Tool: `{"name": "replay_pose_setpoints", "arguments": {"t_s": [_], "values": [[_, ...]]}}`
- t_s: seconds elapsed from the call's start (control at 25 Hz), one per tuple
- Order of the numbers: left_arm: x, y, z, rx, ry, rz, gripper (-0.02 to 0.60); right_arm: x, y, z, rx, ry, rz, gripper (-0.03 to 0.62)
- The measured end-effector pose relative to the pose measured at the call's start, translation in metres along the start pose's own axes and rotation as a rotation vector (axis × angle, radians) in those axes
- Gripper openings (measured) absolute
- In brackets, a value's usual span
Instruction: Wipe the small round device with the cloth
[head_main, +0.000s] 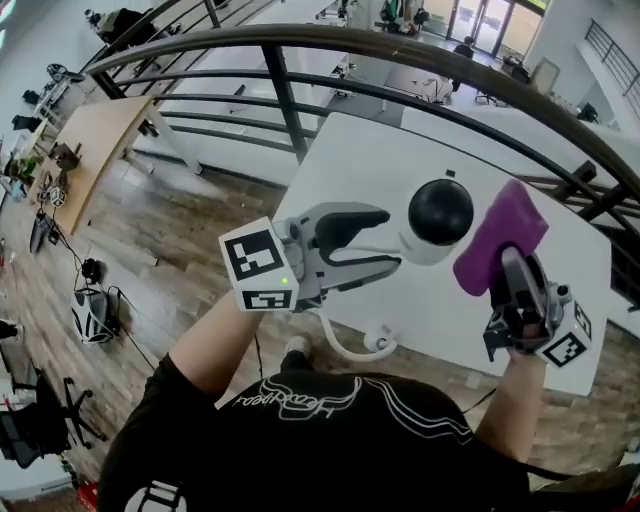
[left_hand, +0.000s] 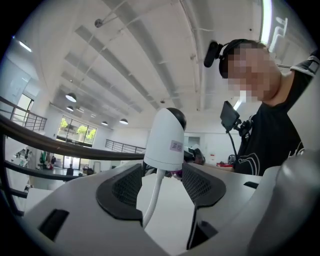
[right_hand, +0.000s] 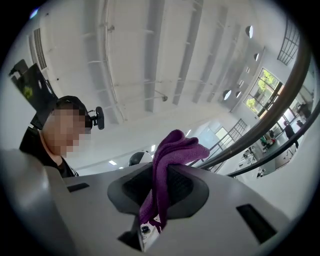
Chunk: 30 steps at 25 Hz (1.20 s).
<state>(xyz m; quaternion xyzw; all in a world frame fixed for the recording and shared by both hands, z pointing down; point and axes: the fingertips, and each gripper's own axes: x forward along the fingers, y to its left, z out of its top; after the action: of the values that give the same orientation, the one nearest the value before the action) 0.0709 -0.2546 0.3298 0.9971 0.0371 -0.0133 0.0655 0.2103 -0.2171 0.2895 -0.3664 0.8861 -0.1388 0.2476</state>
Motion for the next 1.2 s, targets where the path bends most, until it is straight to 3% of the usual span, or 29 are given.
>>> {"name": "replay_pose_setpoints", "arguments": {"t_s": [0.08, 0.28, 0.52, 0.64, 0.84, 1.2], "values": [[-0.006, 0.01, 0.005, -0.001, 0.002, -0.063, 0.261, 0.003, 0.004, -0.004, 0.003, -0.048, -0.069, 0.063], [-0.003, 0.01, 0.012, -0.018, 0.043, -0.305, 0.288, -0.019, 0.04, -0.003, -0.035, -0.224, -0.274, 0.063], [0.013, 0.003, 0.015, -0.026, 0.067, -0.455, 0.288, -0.039, 0.079, -0.005, -0.057, -0.358, -0.395, 0.063], [0.019, -0.002, 0.013, -0.01, 0.084, -0.516, 0.288, -0.045, 0.089, -0.01, -0.034, -0.408, -0.398, 0.063], [0.022, 0.0, 0.014, 0.003, 0.095, -0.553, 0.288, -0.028, 0.11, -0.016, -0.008, -0.443, -0.345, 0.063], [0.027, 0.005, 0.034, 0.016, 0.069, -0.719, 0.288, -0.003, 0.114, -0.022, 0.061, -0.716, -0.38, 0.063]]}}
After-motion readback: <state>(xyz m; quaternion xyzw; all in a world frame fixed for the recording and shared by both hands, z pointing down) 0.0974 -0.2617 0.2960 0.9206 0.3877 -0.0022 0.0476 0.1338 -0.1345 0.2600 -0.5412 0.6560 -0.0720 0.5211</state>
